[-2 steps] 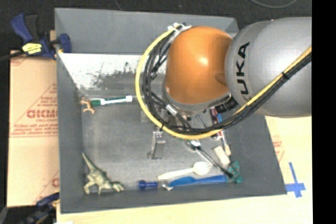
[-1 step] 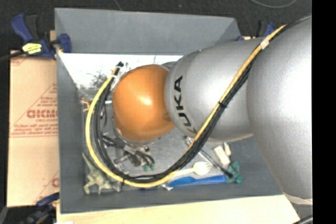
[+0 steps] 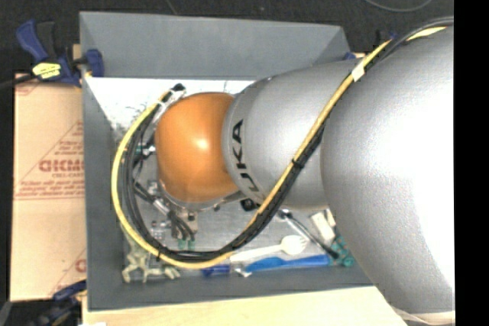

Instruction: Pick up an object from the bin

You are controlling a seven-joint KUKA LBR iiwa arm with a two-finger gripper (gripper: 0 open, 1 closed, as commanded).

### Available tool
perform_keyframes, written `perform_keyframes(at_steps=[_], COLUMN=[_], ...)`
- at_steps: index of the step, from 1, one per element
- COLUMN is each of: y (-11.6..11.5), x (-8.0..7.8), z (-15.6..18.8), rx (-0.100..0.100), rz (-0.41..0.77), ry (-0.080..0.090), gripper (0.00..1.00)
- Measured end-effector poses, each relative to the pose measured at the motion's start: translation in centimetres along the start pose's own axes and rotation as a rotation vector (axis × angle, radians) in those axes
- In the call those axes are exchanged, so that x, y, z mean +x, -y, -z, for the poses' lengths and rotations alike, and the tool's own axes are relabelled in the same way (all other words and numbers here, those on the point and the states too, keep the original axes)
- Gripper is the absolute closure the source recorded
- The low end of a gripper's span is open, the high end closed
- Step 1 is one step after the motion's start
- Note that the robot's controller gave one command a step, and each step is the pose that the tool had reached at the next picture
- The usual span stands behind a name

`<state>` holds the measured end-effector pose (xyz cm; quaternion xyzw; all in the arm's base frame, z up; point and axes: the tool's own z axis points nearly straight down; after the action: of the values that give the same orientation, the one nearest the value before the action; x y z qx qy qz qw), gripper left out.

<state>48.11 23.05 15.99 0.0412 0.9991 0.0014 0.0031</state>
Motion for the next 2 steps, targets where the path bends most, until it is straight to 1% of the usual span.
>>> perform_keyframes(at_steps=[1,2], y=[0.0,-0.5], x=[0.6,-1.6], z=[-2.1,-8.9], rx=[0.001,0.003], rz=[0.003,-0.421], ry=[-0.007,-0.005], gripper=[0.0,0.0])
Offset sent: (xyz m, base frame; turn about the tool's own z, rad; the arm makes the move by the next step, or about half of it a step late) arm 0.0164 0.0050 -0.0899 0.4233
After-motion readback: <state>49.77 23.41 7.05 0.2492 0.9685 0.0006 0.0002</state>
